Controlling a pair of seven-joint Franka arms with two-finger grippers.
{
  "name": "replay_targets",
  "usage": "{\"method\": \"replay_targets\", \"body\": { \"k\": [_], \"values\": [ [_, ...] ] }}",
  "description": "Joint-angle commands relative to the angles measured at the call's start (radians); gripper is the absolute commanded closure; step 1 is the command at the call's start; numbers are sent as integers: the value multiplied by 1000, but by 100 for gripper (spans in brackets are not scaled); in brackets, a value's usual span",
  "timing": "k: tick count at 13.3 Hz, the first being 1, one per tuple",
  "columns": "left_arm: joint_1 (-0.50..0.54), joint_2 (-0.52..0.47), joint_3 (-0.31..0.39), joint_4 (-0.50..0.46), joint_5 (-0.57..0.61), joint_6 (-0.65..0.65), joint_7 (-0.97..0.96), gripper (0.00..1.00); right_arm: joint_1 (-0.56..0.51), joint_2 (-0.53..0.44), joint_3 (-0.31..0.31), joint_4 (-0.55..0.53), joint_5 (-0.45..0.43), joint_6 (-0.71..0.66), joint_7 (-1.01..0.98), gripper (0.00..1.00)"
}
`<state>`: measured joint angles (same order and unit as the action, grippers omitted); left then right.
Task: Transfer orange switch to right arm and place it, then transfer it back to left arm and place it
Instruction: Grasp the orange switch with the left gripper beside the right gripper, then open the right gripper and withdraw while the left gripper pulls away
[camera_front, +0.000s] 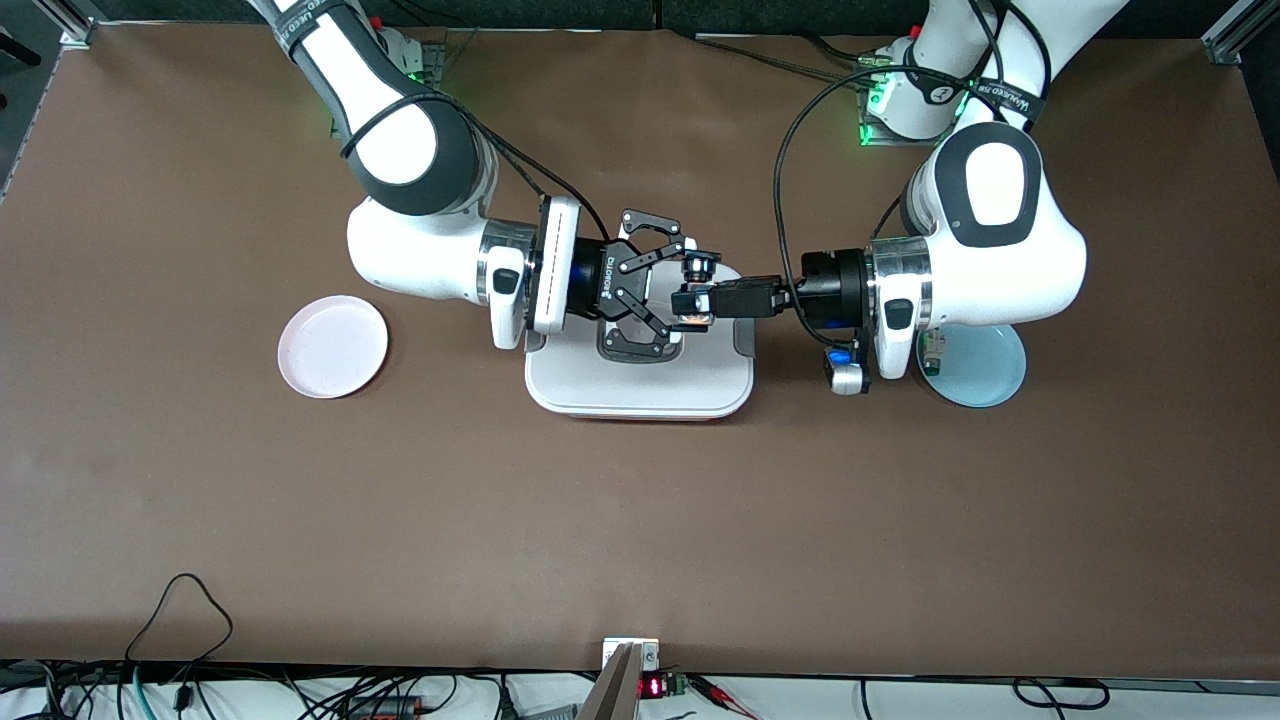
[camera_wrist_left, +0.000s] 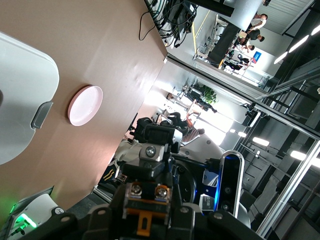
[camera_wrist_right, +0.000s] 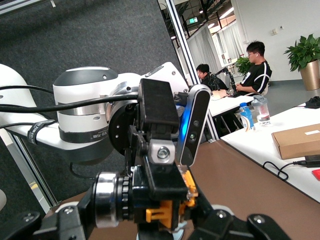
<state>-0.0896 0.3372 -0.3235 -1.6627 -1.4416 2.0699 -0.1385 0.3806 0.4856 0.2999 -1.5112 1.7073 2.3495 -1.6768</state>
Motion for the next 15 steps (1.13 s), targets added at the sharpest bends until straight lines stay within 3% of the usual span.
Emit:
{"method": "replay_targets", "body": {
  "k": [1,4,6,7,8,13,15],
  "values": [
    [-2,8,3,17,-26,7,-4,75,14,8,-1,19,12,37,-15,72],
    [-2,6,3,17,-23,7,-4,93,14,8,-1,19,12,37,-15,72],
    [-1,6,3,17,-22,7,-1,93,14,8,-1,17,14,37,-15,66],
    [1,8,3,17,-20,7,0,93,14,8,-1,17,20,37,-15,43],
    [1,6,3,17,-20,6,2,93,14,5,-1,16,31,34,-17,1],
    [4,6,6,17,-8,1,5,92,5,-4,-2,9,31,30,-11,0],
    [7,5,9,17,65,-2,5,92,-11,-12,-7,-3,28,28,-11,0]
  ]
}}
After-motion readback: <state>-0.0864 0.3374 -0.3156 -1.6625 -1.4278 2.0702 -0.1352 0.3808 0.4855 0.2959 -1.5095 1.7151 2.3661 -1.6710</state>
